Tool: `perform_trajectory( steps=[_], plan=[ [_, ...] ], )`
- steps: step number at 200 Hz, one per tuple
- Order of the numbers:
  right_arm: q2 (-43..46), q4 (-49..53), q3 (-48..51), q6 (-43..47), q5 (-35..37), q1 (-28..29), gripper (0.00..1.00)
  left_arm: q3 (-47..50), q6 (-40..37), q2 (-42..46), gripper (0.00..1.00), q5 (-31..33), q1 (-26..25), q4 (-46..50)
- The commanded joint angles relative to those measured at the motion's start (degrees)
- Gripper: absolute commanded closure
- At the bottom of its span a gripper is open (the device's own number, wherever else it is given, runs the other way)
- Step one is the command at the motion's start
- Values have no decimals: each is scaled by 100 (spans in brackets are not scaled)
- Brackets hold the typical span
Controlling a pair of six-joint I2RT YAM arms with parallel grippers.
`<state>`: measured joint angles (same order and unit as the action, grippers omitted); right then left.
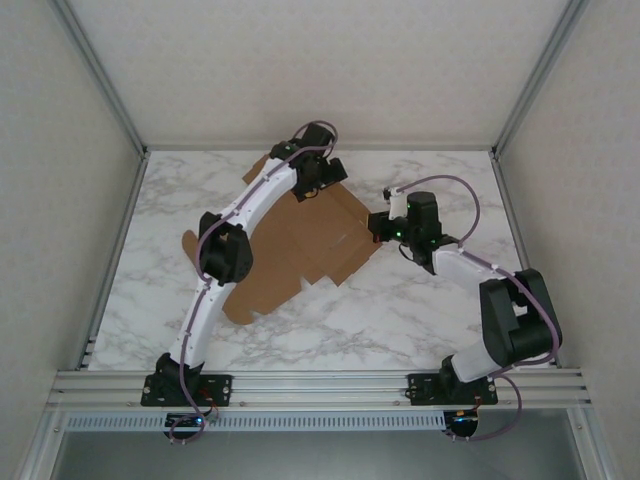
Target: Fold the paper box
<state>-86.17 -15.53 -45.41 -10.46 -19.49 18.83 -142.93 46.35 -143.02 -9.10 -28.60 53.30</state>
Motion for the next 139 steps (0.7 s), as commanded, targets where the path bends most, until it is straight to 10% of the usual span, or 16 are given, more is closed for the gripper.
perform_trajectory(
  steps=[1, 64, 139],
  plan=[
    [233, 100, -38, 293, 285, 83, 97, -191, 7, -142, 7, 109, 46, 135],
    [515, 282, -66, 545, 643, 355, 97, -202, -12, -233, 24, -54, 113, -225],
    [579, 410, -140, 577, 849, 517, 95, -194, -31, -314, 77, -195, 188, -390]
  ],
)
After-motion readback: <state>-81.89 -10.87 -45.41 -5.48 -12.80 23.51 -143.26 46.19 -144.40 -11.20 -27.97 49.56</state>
